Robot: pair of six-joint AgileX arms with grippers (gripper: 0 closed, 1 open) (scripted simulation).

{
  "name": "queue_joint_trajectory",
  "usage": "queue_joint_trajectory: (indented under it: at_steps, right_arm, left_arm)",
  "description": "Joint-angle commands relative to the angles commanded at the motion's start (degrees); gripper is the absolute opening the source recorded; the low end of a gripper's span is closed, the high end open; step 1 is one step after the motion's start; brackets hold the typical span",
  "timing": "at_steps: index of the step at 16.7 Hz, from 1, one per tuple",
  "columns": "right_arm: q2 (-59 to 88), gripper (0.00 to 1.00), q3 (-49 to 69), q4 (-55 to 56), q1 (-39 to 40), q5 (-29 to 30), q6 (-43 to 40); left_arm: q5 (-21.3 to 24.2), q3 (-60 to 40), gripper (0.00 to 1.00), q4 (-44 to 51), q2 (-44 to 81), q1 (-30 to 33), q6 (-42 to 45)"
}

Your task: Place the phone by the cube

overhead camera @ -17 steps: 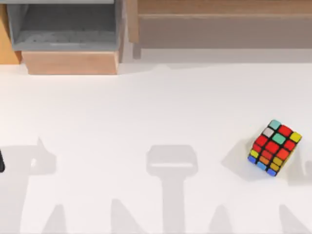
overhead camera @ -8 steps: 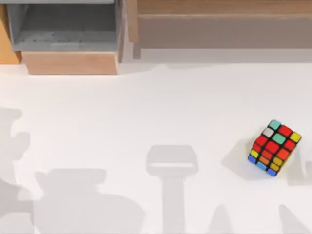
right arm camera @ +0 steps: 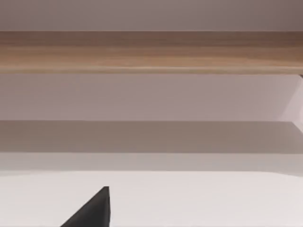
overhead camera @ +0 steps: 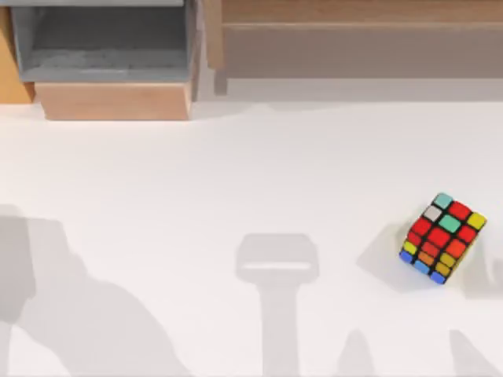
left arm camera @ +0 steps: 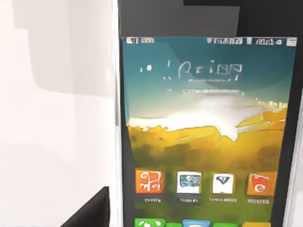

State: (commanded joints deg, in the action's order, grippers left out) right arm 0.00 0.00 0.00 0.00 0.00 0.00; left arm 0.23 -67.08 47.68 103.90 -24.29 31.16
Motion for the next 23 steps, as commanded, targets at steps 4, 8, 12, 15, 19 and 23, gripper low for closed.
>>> queue_joint_trajectory:
  at_steps: [4, 8, 12, 15, 19, 23]
  right_arm:
    - [0.0, 1.0, 0.0, 0.0, 0.0, 0.0, 0.0]
    - [0.0, 1.0, 0.0, 0.0, 0.0, 0.0, 0.0]
    - [0.0, 1.0, 0.0, 0.0, 0.0, 0.0, 0.0]
    - [0.0, 1.0, 0.0, 0.0, 0.0, 0.0, 0.0]
    - [0.0, 1.0, 0.0, 0.0, 0.0, 0.0, 0.0]
    - [0.0, 1.0, 0.0, 0.0, 0.0, 0.0, 0.0]
  left_arm:
    - [-0.1, -4.3, 1.0, 2.6, 5.9, -1.5, 1.9]
    - [-0.1, -4.3, 1.0, 2.6, 6.0, -1.5, 1.9]
    - [-0.1, -2.8, 1.0, 0.1, 7.4, -1.4, 1.8]
    - [-0.1, -0.9, 1.0, -5.0, 9.6, -1.5, 1.9]
    - [-0.1, -0.3, 1.0, -5.8, 10.4, -1.5, 2.0]
    - [-0.1, -0.3, 0.7, -5.8, 10.4, -1.5, 2.0]
